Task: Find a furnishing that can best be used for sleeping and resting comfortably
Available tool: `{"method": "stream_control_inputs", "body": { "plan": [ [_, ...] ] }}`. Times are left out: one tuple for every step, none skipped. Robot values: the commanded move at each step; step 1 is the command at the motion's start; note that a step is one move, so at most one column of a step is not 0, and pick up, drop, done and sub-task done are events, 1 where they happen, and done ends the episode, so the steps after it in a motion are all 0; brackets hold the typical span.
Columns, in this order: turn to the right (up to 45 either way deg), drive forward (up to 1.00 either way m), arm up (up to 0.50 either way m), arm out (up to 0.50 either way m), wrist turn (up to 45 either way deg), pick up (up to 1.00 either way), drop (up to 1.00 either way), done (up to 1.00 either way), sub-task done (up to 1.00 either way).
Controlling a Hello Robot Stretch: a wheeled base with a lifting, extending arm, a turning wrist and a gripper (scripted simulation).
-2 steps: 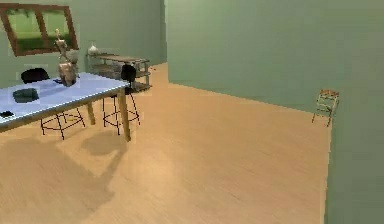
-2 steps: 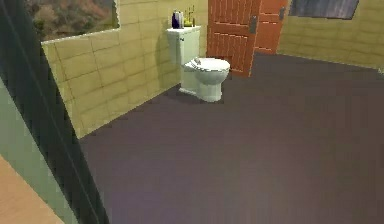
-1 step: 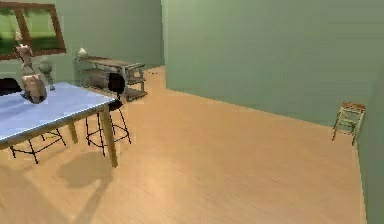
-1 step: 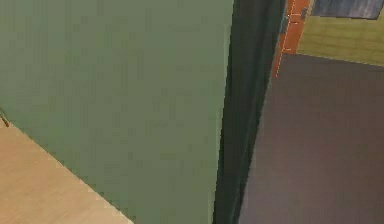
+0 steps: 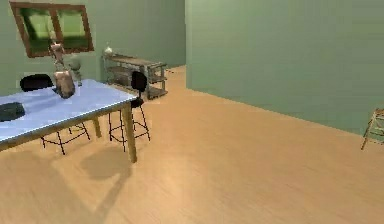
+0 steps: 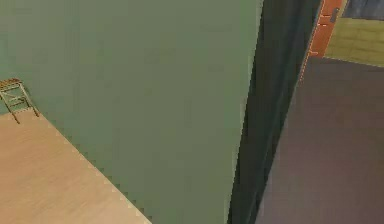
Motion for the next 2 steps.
{"method": "stream_control_inputs", "body": {
  "plan": [
    [0.0,1.00,0.00,0.00,0.0,0.00,0.00,0.00,0.00],
    [-3.0,0.00,0.00,0.00,0.0,0.00,0.00,0.00,0.00]
  ]
}}
